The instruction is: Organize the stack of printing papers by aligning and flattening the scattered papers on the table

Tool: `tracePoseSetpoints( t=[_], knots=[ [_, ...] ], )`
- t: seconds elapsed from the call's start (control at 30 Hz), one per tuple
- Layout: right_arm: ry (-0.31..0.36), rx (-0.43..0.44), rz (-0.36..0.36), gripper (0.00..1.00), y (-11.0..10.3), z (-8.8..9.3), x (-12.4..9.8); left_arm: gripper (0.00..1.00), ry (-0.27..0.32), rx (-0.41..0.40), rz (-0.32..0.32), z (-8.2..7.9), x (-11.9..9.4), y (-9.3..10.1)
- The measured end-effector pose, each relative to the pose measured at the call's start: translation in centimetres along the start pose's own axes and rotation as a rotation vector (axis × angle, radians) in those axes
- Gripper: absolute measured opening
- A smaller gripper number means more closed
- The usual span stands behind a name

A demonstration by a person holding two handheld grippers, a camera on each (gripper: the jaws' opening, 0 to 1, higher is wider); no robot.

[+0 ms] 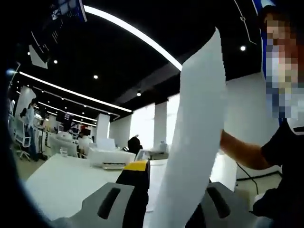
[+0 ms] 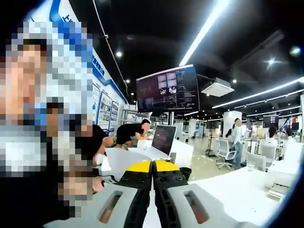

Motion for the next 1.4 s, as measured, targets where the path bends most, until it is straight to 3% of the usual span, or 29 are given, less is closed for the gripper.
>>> tracePoseSetpoints(
  t=[0.13,0.27,0.5,0.63,0.8,0.97,1.2,1.4],
  knots=[
    [-0.006,0.003,0.001,0.0,0.1,0.0,0.2,0.19,-0.003,-0.06,0.014,0.1,0.3,-0.1],
    [-0.012,0.005,0.005,0.0,0.0,0.0,0.1,0.07,-0.006,-0.09,0.038,0.2,0.4,0.3],
    [-0.042,-0.015,0.019,0.0,0.1,0.8,0.2,0.06,-0.078,-0.153,0.041,1.7,0.9,0.3],
    [-0.079,-0.091,0.086,0.0,1.2,1.2,-0.1,0.05,-0.082,-0.131,0.03,1.7,1.0,0.5],
    [-0.084,-0.102,0.097,0.06,1.1,1.2,-0.5,0.05,-0.077,-0.131,0.031,1.6,1.1,0.8],
    [-0.059,-0.105,0.127,0.19,1.6,0.8,-0.9,0.05,-0.075,-0.126,0.03,1.7,1.1,1.0],
    [-0.024,-0.066,0.138,0.28,1.8,0.6,-1.4,0.05,-0.057,-0.132,0.02,1.3,0.7,0.9],
    [-0.017,-0.046,0.184,0.44,2.7,1.0,-2.1,0.05,-0.052,-0.14,0.012,1.2,0.5,0.7]
  ],
)
Point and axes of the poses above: the point that each gripper's makers call its tool centre point, and the gripper's own axes: x roughly forward along the fingers, y roughly to its right, z roughly out of its underside, the point moved 1 cm from there along -x, roughly backward along the fingers, and after that the axes turned 7 degrees about -x, right-handed, at the moved point
